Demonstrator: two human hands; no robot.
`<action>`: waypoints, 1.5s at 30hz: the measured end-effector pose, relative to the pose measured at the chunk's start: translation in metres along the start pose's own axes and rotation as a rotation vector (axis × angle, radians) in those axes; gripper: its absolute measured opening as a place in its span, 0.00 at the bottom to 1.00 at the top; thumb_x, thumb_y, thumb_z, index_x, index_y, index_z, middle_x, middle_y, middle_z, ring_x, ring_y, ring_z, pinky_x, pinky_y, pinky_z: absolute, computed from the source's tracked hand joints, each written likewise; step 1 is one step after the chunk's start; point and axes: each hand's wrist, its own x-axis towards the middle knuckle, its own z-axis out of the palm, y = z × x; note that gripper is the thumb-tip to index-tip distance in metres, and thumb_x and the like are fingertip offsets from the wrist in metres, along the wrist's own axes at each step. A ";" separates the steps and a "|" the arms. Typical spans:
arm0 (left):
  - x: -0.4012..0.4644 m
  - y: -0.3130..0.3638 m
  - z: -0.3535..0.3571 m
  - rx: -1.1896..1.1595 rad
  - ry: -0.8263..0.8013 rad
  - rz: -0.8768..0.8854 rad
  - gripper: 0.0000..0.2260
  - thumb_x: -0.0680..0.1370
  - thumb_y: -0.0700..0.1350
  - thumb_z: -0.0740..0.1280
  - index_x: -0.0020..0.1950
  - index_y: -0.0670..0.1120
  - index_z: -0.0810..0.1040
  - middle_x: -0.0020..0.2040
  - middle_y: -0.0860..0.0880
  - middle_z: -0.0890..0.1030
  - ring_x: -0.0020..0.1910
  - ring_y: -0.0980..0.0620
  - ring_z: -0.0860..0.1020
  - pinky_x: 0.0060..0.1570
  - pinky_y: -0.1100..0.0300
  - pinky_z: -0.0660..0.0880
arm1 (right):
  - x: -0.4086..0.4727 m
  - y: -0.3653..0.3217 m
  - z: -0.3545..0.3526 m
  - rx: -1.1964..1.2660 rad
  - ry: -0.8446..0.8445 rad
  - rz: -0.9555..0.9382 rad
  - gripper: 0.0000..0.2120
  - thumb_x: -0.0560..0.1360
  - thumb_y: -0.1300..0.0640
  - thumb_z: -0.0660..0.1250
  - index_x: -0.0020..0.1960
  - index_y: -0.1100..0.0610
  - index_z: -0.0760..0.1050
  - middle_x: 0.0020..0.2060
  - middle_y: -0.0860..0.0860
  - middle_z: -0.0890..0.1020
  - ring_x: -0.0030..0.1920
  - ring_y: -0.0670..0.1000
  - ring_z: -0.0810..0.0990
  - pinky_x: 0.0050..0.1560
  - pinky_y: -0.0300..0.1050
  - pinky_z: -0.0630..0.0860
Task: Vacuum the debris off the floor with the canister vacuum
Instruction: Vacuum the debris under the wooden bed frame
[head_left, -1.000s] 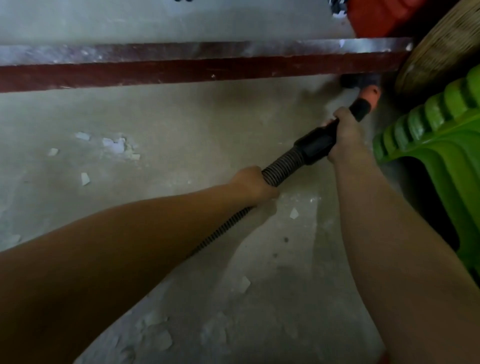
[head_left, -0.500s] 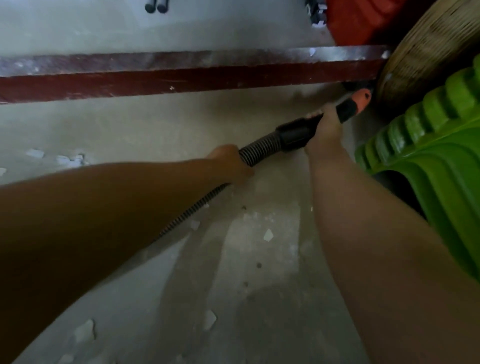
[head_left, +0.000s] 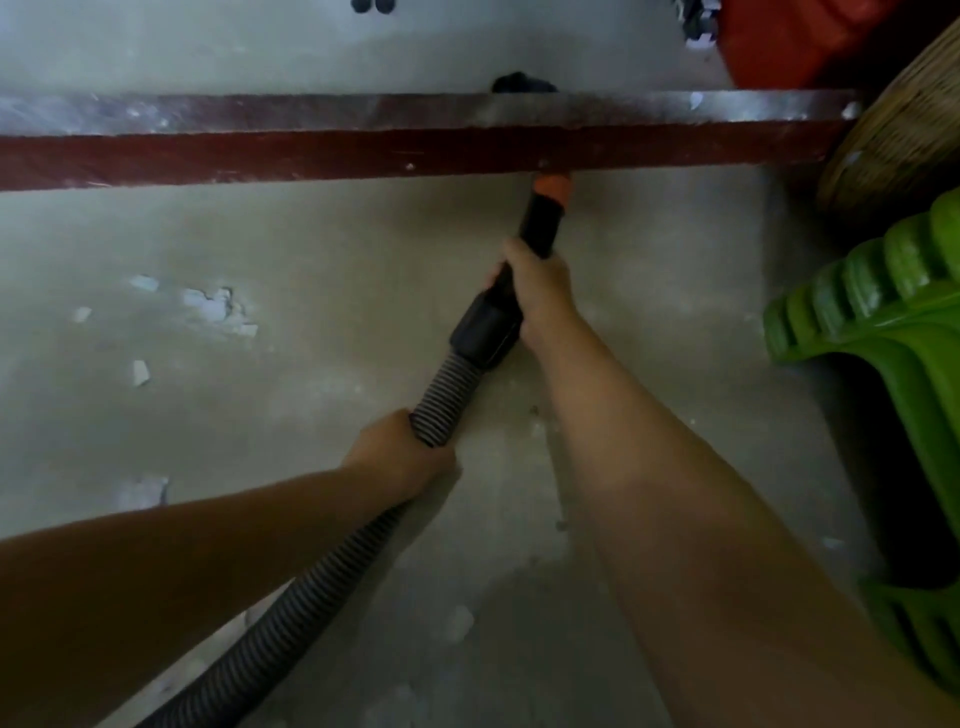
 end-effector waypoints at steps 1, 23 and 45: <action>-0.007 -0.014 -0.005 -0.003 0.007 -0.022 0.13 0.75 0.51 0.70 0.53 0.47 0.71 0.42 0.50 0.75 0.39 0.53 0.74 0.39 0.61 0.71 | -0.008 0.010 0.014 -0.029 -0.021 0.001 0.04 0.75 0.64 0.66 0.45 0.61 0.71 0.23 0.51 0.74 0.21 0.47 0.73 0.27 0.39 0.74; -0.159 -0.333 -0.169 -0.303 0.055 -0.298 0.10 0.75 0.44 0.69 0.53 0.42 0.74 0.36 0.47 0.78 0.30 0.53 0.77 0.27 0.64 0.77 | -0.247 0.166 0.301 -0.287 -0.156 0.087 0.04 0.75 0.62 0.65 0.41 0.59 0.73 0.29 0.50 0.77 0.29 0.49 0.76 0.36 0.43 0.74; -0.270 -0.529 -0.267 -0.478 -0.531 -0.281 0.06 0.75 0.37 0.69 0.47 0.40 0.72 0.36 0.46 0.80 0.37 0.48 0.81 0.45 0.53 0.79 | -0.416 0.251 0.442 -0.355 -0.118 0.196 0.14 0.73 0.62 0.66 0.57 0.64 0.70 0.33 0.56 0.81 0.26 0.50 0.78 0.29 0.41 0.76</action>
